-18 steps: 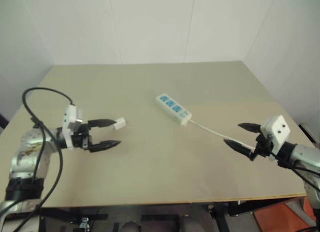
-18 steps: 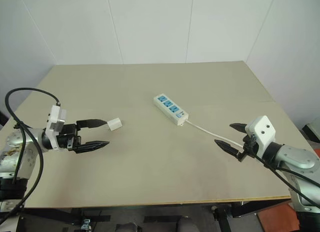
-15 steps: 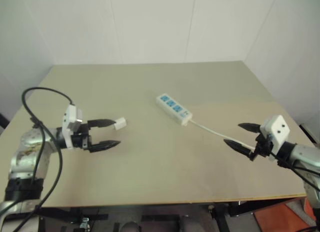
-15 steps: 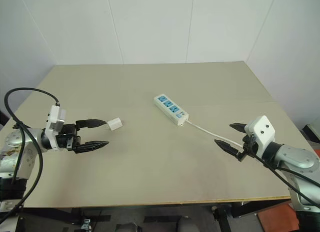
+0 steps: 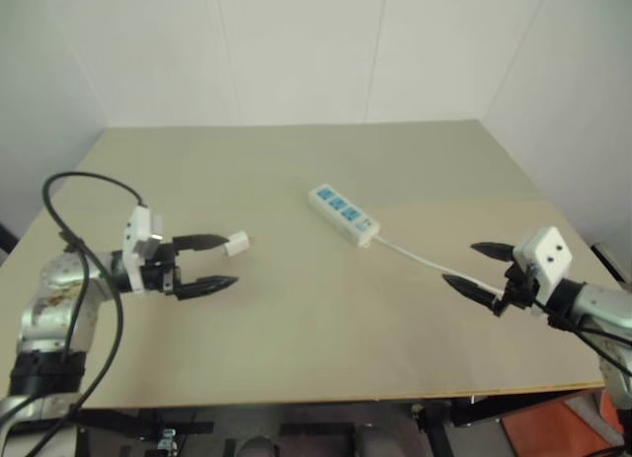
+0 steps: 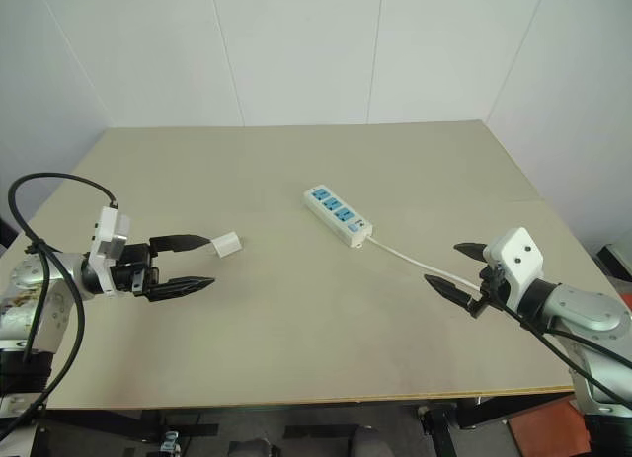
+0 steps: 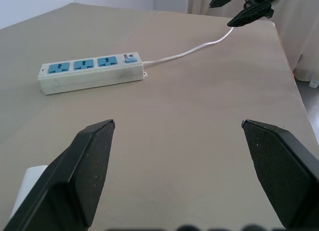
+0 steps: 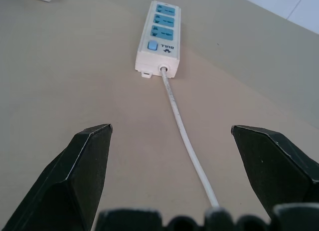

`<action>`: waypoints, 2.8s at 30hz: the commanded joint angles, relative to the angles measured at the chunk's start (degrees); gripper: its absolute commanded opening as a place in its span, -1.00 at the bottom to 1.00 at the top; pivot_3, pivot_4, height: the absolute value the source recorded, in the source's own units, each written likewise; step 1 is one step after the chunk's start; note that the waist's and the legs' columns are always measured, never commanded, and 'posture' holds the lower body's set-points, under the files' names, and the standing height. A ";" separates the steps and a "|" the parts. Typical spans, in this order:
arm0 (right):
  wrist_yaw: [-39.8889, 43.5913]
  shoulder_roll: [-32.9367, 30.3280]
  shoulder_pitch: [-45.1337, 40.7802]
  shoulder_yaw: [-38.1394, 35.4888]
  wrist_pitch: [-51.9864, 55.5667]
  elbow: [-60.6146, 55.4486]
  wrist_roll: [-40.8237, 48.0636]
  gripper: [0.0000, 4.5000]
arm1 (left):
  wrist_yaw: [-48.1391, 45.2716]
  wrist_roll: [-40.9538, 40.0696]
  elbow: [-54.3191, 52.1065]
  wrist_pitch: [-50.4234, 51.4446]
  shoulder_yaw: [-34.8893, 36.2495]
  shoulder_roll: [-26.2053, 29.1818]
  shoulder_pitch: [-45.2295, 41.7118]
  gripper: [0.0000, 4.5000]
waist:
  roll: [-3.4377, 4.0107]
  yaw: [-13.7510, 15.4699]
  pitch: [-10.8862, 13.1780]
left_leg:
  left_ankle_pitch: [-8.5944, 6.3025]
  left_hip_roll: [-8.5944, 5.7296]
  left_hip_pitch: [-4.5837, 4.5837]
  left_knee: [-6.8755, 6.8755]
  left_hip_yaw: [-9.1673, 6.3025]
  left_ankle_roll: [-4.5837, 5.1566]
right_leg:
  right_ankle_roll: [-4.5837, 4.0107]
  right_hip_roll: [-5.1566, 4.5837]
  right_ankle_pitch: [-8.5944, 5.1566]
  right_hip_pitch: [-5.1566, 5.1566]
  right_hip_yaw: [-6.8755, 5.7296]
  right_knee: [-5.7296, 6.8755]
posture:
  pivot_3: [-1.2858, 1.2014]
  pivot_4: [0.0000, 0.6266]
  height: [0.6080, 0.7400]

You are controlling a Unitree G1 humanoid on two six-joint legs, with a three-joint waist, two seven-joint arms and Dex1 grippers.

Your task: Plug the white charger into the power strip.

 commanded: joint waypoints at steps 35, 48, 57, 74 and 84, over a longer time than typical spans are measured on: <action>5.24 17.11 -50.98 21.84 -22.11 74.54 -22.51 0.44 | 7.50 7.14 -0.21 -4.50 -9.46 -9.00 -4.49 1.00 | 0.01 -0.77 0.01 | 0.01 0.02 -0.14 0.00 0.05 -0.02 | -0.05 -0.01 0.05 -0.20 0.03 0.02 | 0.03 -0.52 1.00; 8.06 17.19 -50.03 21.43 -24.94 72.43 -22.67 -0.99 | 7.00 7.35 0.78 -4.85 -10.46 -9.62 -5.49 1.00 | 0.01 -1.54 0.01 | 0.01 0.02 -0.14 0.00 0.03 -0.02 | -0.05 -0.01 0.05 -0.20 0.03 0.03 | 0.03 -0.52 1.00; 17.10 8.40 -32.25 18.70 -20.21 42.20 -16.97 -0.99 | 6.84 7.65 0.88 -4.72 -10.53 -9.82 -5.93 1.00 | 0.02 -0.95 0.01 | 0.01 0.02 -0.24 0.00 -0.02 -0.02 | -0.04 -0.03 0.05 -0.21 -0.01 0.01 | 0.03 -0.52 1.00; 13.27 1.61 -13.17 11.30 -12.46 19.71 -9.73 -0.28 | 4.52 9.43 6.60 -7.01 -12.42 -11.89 -10.39 1.00 | 0.00 -0.14 0.01 | 0.01 0.01 -0.11 0.00 0.04 -0.02 | -0.03 0.02 0.06 -0.12 0.04 0.00 | 0.03 -0.52 1.00; 12.21 1.89 -11.10 7.97 -8.84 13.76 -3.58 0.98 | 5.33 9.19 5.21 -7.29 -11.51 -11.12 -8.61 1.00 | 0.00 0.03 0.02 | 0.01 0.00 -0.12 0.01 0.02 -0.02 | -0.03 0.01 0.06 -0.12 0.03 -0.01 | 0.03 -0.52 1.00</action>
